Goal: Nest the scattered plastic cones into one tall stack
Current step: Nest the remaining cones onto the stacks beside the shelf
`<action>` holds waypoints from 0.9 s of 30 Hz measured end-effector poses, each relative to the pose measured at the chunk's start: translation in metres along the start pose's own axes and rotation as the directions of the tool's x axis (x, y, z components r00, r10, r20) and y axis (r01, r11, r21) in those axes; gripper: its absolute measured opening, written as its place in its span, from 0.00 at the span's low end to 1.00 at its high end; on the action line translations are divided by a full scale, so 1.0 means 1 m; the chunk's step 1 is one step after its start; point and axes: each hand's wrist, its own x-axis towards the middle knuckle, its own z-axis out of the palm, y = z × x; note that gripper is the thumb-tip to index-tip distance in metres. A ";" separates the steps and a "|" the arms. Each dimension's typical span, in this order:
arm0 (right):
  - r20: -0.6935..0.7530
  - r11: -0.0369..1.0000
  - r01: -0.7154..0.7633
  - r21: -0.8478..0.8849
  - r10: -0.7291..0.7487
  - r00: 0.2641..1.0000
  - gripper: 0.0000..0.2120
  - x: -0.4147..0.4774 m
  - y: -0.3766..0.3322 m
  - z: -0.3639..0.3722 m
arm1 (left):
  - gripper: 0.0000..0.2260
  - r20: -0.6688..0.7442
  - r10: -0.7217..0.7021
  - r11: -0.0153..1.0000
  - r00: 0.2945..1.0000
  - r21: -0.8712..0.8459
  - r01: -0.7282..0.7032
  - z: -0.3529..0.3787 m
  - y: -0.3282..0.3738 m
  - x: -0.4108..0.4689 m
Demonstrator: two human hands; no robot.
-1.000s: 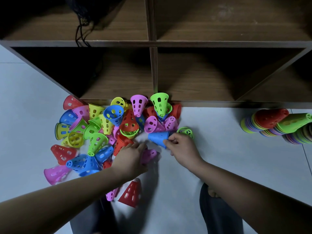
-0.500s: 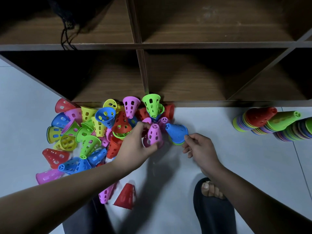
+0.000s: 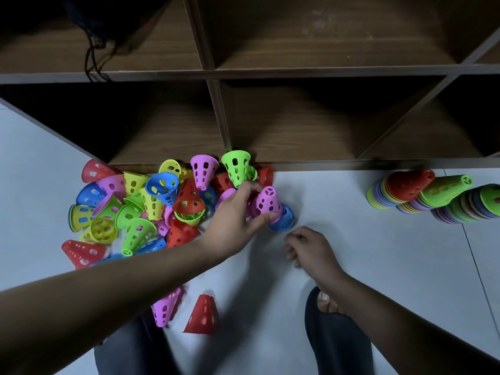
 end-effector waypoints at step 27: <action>0.225 0.671 0.395 -0.628 -0.329 0.917 0.26 0.007 -0.028 0.081 | 0.25 -0.050 -0.116 0.816 0.992 0.565 0.124 -0.110 -0.066 0.072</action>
